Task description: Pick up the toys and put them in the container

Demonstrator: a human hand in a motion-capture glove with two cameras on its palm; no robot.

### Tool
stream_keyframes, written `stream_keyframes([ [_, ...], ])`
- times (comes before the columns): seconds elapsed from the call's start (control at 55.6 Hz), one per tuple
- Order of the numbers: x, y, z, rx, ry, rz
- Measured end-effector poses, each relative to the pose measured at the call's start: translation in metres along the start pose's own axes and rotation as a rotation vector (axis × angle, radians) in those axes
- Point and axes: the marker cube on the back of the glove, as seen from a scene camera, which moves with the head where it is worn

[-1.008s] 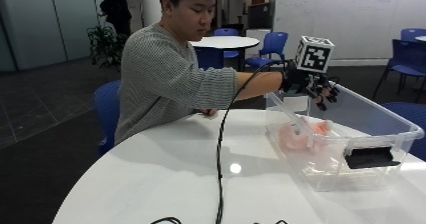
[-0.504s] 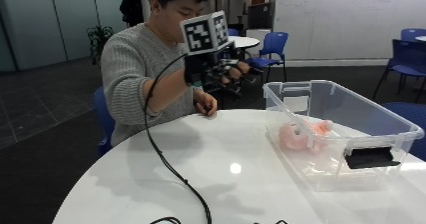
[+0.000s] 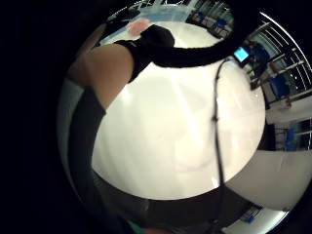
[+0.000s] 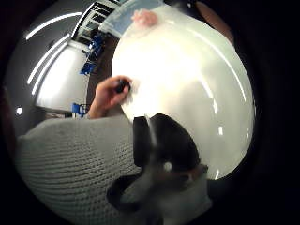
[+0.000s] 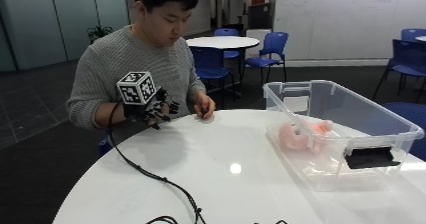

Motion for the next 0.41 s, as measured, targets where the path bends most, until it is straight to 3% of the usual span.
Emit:
stream_keyframes([
  [0.144, 0.001, 0.022, 0.018, -0.060, 0.044, 0.036],
  [0.414, 0.011, 0.012, 0.018, -0.049, 0.072, 0.060],
])
